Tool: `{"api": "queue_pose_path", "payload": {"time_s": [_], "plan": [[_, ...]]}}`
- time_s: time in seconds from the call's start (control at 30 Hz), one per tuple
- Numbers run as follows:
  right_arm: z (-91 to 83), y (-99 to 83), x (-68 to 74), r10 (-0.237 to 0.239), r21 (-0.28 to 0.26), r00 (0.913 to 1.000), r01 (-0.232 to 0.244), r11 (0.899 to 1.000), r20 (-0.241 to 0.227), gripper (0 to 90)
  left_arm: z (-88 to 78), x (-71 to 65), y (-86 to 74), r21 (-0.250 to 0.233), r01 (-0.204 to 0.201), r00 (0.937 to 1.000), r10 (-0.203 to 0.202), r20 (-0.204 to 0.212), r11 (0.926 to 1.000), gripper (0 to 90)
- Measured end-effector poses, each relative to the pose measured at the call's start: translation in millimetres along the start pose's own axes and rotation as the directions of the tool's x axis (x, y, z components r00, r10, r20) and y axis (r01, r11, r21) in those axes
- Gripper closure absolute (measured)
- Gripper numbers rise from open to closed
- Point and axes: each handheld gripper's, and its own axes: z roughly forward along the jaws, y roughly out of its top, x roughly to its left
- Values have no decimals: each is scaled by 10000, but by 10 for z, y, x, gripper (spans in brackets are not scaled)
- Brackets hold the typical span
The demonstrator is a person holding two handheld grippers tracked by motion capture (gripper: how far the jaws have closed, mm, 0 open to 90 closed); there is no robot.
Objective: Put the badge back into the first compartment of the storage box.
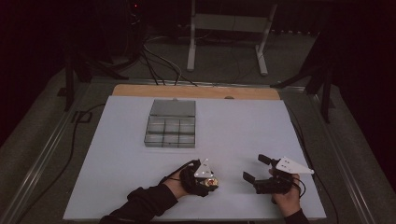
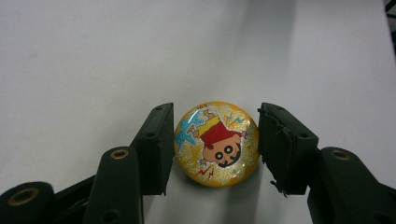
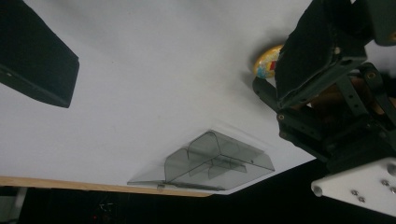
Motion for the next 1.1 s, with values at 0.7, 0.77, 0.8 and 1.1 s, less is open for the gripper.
{"api": "queue_pose_path", "payload": {"time_s": [0.7,0.77,0.8,1.1], "plan": [[10,-3,1,-14,24,10000,14,10000,27,0,-198,102,10,-322,346,9987,-358,-372,9989,484],[6,0,6,-32,5,10000,32,10000,6,0,-208,112,10,-317,364,9986,-375,-371,9988,484],[7,0,7,-53,10,10000,53,10000,1,0,-223,125,10,-255,309,9987,-319,-387,9992,483],[4,1,10,-74,-8,10000,74,10000,-30,0,-279,175,6,-395,539,9971,-559,-525,9978,483]]}}
